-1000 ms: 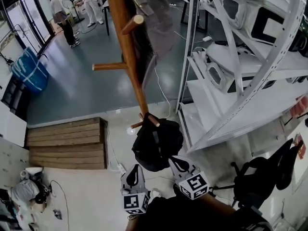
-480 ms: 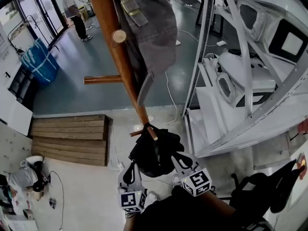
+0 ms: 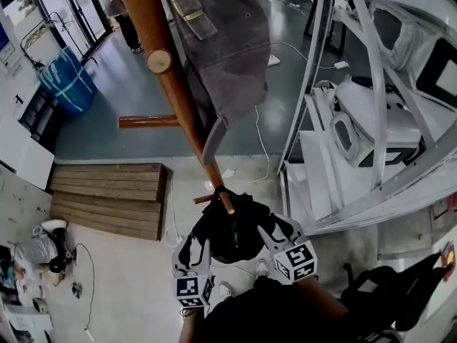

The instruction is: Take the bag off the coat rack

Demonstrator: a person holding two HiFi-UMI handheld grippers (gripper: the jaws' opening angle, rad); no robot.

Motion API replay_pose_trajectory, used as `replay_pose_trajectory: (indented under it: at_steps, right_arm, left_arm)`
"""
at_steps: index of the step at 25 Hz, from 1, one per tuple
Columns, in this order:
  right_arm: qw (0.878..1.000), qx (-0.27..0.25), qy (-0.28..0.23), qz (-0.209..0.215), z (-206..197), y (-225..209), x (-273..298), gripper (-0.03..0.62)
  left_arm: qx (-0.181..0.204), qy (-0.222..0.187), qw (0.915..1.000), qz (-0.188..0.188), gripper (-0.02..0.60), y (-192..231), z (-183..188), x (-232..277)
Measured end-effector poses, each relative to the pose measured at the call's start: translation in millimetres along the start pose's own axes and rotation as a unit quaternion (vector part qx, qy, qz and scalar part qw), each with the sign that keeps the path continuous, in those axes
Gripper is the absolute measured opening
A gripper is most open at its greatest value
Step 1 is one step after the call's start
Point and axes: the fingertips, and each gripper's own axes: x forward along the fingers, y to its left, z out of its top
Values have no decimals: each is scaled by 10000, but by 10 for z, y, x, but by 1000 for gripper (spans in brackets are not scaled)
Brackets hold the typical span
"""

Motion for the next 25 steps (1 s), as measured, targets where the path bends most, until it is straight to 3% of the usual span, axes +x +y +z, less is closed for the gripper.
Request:
replay_pose_trajectory:
  at_steps: [9,25]
  right_arm:
    - [9993,-37,364,125,-163,-173,232,213]
    - [9947,-39,967,344,-516,-261,584,229]
  left_arm:
    - [-141,387,9990,144,230,137,-127,239]
    - [-214,913,9956,67,238,208,-452,581]
